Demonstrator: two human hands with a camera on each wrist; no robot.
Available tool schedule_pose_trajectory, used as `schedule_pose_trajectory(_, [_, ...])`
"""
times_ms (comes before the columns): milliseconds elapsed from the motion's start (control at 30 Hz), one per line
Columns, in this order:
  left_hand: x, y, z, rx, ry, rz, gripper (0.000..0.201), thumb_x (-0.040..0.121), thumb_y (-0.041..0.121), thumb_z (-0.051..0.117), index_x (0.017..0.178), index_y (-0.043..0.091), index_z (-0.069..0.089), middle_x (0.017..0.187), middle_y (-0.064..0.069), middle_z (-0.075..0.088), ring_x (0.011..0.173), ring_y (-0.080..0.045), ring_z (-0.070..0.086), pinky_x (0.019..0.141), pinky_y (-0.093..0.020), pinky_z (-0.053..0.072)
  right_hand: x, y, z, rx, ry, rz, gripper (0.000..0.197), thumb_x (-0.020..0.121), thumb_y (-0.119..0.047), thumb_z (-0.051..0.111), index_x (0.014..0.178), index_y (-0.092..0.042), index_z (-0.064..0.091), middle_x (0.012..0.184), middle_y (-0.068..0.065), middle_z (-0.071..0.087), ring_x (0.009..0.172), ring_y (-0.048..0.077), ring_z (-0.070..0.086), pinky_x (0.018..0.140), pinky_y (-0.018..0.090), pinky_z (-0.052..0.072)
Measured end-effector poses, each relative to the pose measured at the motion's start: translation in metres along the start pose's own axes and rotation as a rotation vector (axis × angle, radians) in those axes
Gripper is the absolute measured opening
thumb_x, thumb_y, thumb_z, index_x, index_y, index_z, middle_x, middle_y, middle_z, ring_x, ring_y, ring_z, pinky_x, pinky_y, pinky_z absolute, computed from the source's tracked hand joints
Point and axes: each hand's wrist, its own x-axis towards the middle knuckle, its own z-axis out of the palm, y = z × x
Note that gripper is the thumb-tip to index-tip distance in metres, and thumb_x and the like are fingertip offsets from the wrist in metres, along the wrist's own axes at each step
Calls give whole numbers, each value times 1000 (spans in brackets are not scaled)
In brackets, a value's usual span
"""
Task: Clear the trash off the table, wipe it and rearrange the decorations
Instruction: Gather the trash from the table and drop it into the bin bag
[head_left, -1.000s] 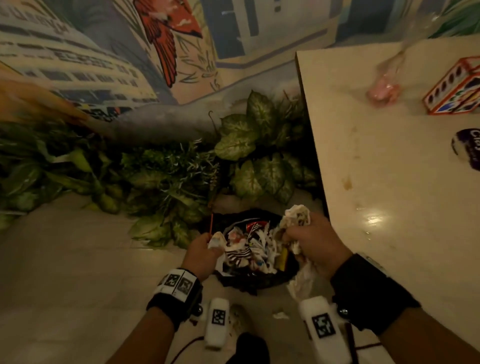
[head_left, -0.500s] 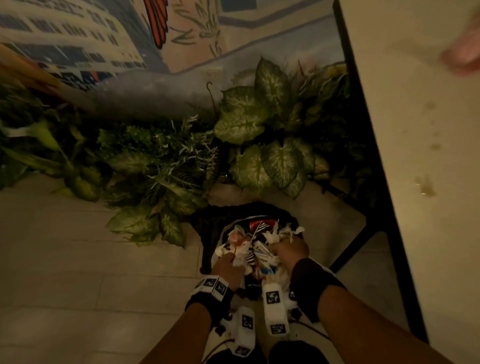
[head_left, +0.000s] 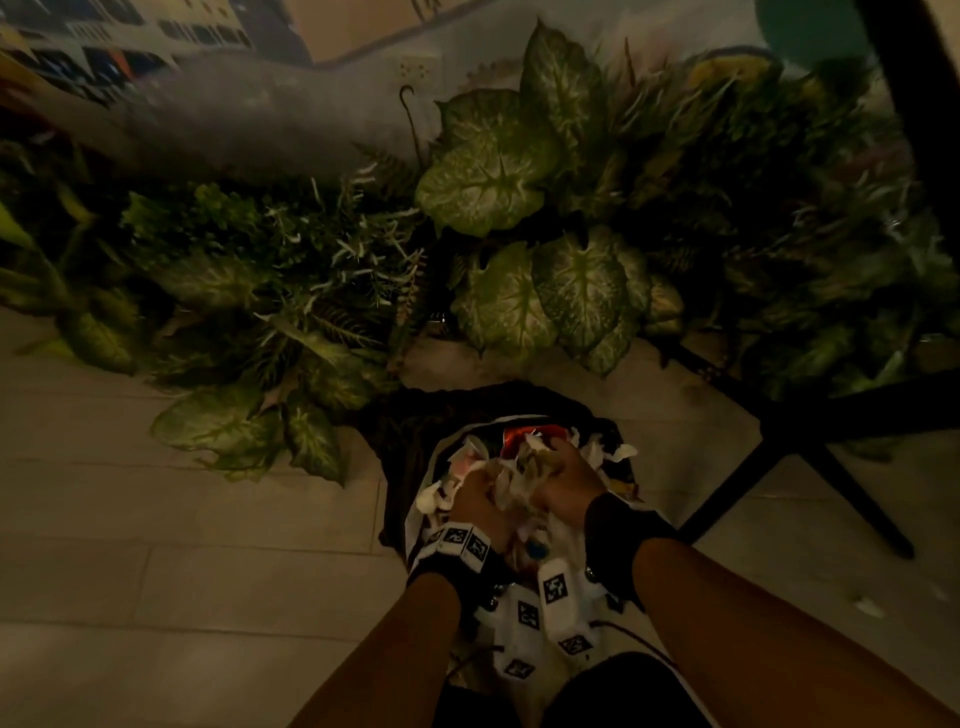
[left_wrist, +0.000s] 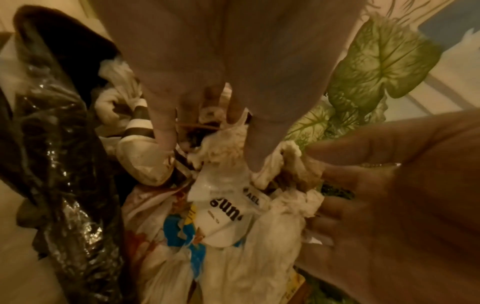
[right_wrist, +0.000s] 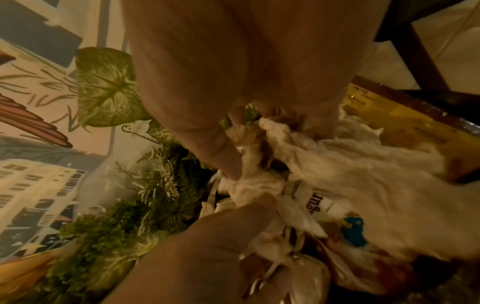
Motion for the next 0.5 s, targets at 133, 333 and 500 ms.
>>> schedule_pose_trajectory(133, [-9,0,-5,-35,38,31,42,84,22,67,119,19,45,107,9,54,102,-12,55,86,-26,45,-6,8,0,-17,-21,-63,75,89,-6,52,148,-36,15,153,4,29,133,31,38,104,37,41])
schedule_pose_trajectory(333, [-40,1,-25,-30,90,-93,66,77,20,69,136,21,39,130,-3,56,116,-23,56,89,-20,42,-55,1,-10,5,59,-88,68,90,-5,44,146,-36,24,157,2,21,140,27,29,110,39,36])
schedule_pose_trajectory(500, [-100,20,-65,-103,111,-146,28,85,12,60,112,13,52,113,-10,59,97,-24,57,76,-21,44,-123,-10,-9,76,83,-89,47,81,-15,53,128,-17,53,133,1,50,126,27,46,107,37,39])
